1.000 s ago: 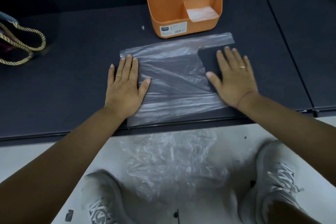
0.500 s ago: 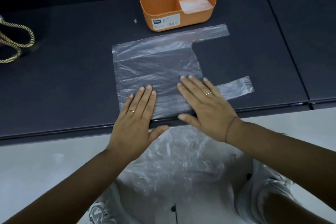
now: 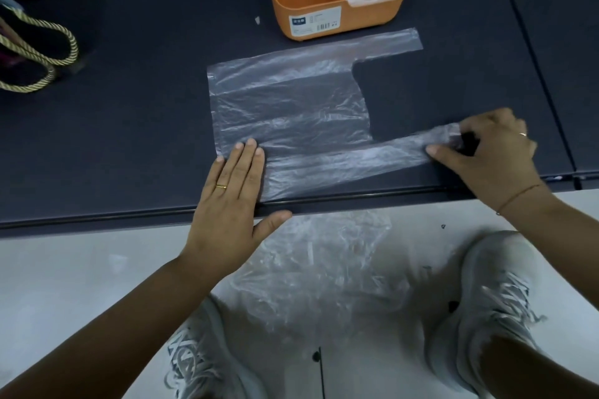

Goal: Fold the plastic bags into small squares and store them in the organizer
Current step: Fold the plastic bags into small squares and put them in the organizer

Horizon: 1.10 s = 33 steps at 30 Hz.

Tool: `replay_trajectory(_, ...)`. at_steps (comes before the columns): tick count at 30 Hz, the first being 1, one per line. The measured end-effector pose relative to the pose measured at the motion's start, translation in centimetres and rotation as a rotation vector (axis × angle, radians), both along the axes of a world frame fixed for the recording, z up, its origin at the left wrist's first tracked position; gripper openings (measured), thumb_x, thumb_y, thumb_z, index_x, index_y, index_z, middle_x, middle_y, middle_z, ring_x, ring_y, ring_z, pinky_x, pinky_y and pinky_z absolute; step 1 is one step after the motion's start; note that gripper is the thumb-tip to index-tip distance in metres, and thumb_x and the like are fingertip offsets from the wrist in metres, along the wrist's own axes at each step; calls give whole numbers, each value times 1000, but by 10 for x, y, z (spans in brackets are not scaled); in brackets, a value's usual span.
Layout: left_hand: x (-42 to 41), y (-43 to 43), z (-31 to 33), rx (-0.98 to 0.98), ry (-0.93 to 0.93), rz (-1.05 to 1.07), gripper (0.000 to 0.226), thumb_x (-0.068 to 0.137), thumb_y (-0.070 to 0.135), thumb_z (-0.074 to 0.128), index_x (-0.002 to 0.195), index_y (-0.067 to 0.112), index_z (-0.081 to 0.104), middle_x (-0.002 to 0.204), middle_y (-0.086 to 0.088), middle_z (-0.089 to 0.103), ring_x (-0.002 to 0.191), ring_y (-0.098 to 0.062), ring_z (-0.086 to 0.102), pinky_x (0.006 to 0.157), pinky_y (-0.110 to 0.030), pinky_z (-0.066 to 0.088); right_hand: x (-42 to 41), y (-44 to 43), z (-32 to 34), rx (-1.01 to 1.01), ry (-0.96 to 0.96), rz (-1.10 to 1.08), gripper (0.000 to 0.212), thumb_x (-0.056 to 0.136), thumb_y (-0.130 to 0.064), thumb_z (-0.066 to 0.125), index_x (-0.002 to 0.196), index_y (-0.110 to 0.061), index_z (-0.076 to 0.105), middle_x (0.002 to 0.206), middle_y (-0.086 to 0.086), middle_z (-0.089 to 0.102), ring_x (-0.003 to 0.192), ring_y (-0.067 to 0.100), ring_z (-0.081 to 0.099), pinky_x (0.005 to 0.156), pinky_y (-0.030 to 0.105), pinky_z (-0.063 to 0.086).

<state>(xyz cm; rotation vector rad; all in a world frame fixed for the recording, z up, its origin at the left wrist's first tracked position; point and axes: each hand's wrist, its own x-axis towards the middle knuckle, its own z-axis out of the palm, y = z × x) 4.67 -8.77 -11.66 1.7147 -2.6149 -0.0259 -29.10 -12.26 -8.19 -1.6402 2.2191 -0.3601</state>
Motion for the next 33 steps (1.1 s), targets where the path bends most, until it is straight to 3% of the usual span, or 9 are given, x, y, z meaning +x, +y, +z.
replay_trajectory(2, -9, -2, 4, -13, 66, -5, 90, 97, 70, 16, 152, -1, 19, 161, -16, 18, 150, -27, 14, 122, -40, 4, 2, -3, 3, -3, -78, 25, 22, 80, -33, 75, 76, -17, 60, 103, 4, 50, 105, 27, 49, 98, 35, 36)
replay_trajectory(4, -23, -5, 8, -14, 124, -26, 90, 97, 70, 18, 152, -1, 18, 161, -16, 18, 150, -27, 13, 122, -41, 5, 3, -7, 10, 12, -290, -2, 26, 84, -26, 72, 68, -13, 55, 78, 1, 54, 76, 19, 53, 73, 15, 43)
replay_trajectory(8, -51, -12, 8, -18, 175, -42, 87, 96, 65, 28, 153, 0, 19, 161, -15, 20, 150, -26, 15, 122, -39, 5, 10, -14, 40, 167, -1087, -199, 9, 92, -10, 58, 83, -9, 59, 58, -1, 67, 51, 5, 60, 51, 14, 49)
replay_trajectory(12, -56, -20, 4, -63, 211, 6, 74, 98, 50, 36, 150, -1, 28, 156, -17, 32, 146, -28, 28, 121, -39, 10, 6, -18, 50, 234, -1305, -316, 7, 95, -11, 52, 98, -12, 58, 58, -2, 67, 47, 2, 56, 45, 12, 45)
replay_trajectory(16, -41, -21, 4, -120, 289, 5, 51, 100, 26, 40, 142, -2, 46, 148, -17, 46, 136, -29, 45, 119, -38, 21, -5, -16, 51, 211, -1272, -300, 23, 97, -9, 47, 117, -21, 52, 58, 0, 67, 45, 6, 58, 43, 15, 44)
replay_trajectory(21, -8, -10, 6, -177, 370, 16, 33, 100, 15, 48, 125, 3, 65, 130, -11, 63, 120, -23, 61, 110, -43, 39, -21, -15, 51, 289, -1263, -243, 31, 97, -10, 44, 92, -21, 72, 60, -1, 68, 47, 6, 60, 46, 14, 47)
replay_trajectory(25, 13, 7, 17, -42, 515, -3, 29, 97, 25, 53, 117, 13, 70, 125, 3, 65, 121, -10, 58, 110, -31, 40, -35, -9, 48, 406, -1301, -151, 19, 73, -15, 63, 80, -21, 79, 89, 3, 75, 80, 14, 73, 60, 19, 56)
replay_trajectory(29, 20, 13, 46, 172, 794, 198, 11, 91, 34, 67, 96, 28, 75, 105, 24, 71, 108, 2, 63, 97, -14, 45, -48, 3, 48, 460, -1223, -29, 45, 47, -10, 83, 92, -18, 79, 107, 11, 73, 97, 21, 71, 70, 22, 57)
replay_trajectory(33, 21, 4, 69, 307, 1018, 441, 12, 75, 29, 69, 74, 37, 76, 83, 24, 72, 82, 10, 65, 79, -3, 44, -40, 6, 50, 299, -1012, 13, 69, 27, -63, 91, 79, -20, 78, 79, 7, 74, 62, 10, 68, 60, 15, 54)
